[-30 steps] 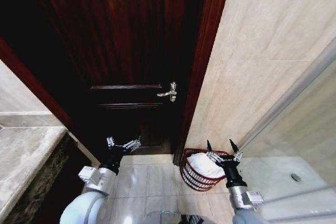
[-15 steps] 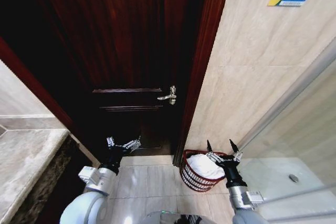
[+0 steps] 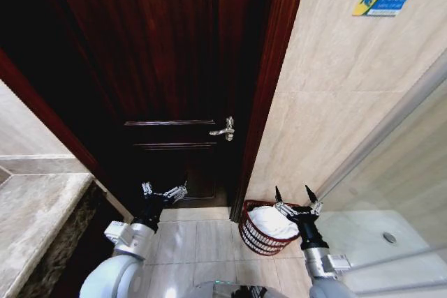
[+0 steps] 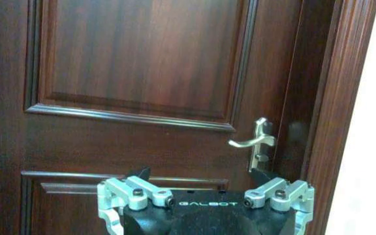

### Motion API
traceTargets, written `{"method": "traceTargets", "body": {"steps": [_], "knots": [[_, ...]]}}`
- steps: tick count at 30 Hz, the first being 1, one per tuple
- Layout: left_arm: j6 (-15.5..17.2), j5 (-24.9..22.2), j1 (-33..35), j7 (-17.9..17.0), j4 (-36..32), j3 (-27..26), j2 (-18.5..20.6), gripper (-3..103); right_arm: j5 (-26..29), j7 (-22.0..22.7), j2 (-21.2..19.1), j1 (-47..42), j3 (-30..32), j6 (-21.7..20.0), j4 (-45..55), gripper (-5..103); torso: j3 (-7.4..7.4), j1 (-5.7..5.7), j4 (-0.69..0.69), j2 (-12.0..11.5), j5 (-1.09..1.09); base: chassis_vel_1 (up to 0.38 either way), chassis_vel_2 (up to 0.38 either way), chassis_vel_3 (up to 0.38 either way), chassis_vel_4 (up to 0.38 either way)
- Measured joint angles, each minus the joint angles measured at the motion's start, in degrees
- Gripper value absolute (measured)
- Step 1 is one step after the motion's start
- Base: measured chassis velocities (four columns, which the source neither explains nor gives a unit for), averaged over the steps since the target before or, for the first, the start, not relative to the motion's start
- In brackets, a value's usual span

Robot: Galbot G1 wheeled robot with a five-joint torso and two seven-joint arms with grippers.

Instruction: Discard the used towel into the hamper.

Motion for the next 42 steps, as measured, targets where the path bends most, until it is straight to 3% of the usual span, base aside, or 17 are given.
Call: {"method": "traceTargets", "body": {"steps": [42], "knots": [[0.0, 0.0, 0.0, 0.0, 0.0, 0.0, 0.0, 100, 0.0, 0.0, 0.0, 0.0, 0.0, 0.0, 0.0, 100, -0.32, -0.27, 0.0, -0.6, 0.0, 0.009, 0.013, 0.016, 0.012]]}}
